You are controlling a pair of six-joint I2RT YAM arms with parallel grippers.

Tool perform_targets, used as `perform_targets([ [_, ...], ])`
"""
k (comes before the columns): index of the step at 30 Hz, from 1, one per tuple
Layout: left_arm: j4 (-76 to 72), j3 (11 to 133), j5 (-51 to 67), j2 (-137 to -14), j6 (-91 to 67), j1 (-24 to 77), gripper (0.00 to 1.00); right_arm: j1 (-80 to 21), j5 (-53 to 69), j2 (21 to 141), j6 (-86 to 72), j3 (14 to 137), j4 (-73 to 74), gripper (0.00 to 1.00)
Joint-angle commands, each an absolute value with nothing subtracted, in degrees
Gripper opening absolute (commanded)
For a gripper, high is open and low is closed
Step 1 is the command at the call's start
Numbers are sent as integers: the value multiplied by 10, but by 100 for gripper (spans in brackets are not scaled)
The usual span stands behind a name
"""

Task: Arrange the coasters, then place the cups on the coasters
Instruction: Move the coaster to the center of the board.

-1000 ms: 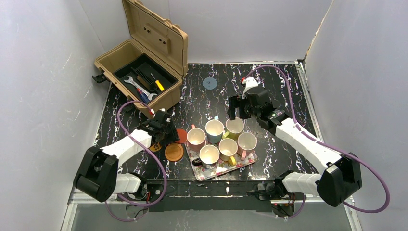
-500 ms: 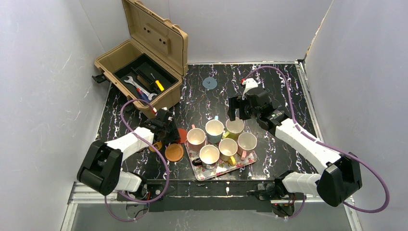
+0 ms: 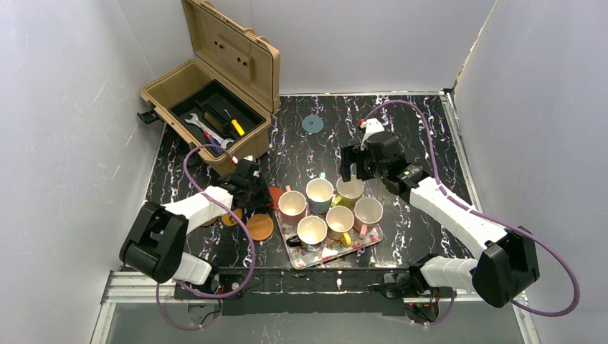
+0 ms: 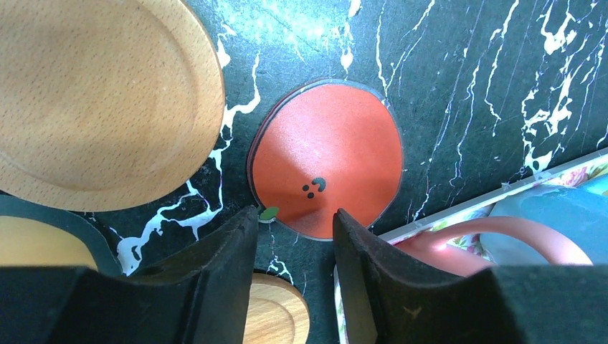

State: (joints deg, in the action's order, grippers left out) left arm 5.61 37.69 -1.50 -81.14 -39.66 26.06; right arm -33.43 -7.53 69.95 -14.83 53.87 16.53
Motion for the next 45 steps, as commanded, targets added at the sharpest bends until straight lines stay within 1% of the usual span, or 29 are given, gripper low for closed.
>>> perform_targets([
  [1,90,384,-37,-806,-387,261,42,-333,-73,696,-151,535,151,98],
  [4,116,386,-67,-778,-356,261,45,-333,-74,694,-151,534,154,98],
  [7,134,381,-76,-743,-317,261,51,-333,-75,692,-150,533,154,98],
  [10,143,375,-54,-728,-269,263,59,-333,-72,694,-153,529,148,98],
  [13,172,381,-50,-735,-240,262,62,-333,-66,700,-154,529,146,98],
  [16,154,374,-32,-734,-231,266,64,-334,-64,703,-155,530,148,98],
  [29,152,402,-19,-802,-216,287,64,-333,-68,702,-153,535,156,98],
  [35,153,422,-34,-839,-214,294,59,-333,-68,707,-152,535,153,98],
  [40,183,459,-60,-887,-219,301,52,-333,-69,712,-152,536,154,98],
  [45,187,457,-66,-888,-214,316,52,-333,-72,717,-150,536,153,98],
])
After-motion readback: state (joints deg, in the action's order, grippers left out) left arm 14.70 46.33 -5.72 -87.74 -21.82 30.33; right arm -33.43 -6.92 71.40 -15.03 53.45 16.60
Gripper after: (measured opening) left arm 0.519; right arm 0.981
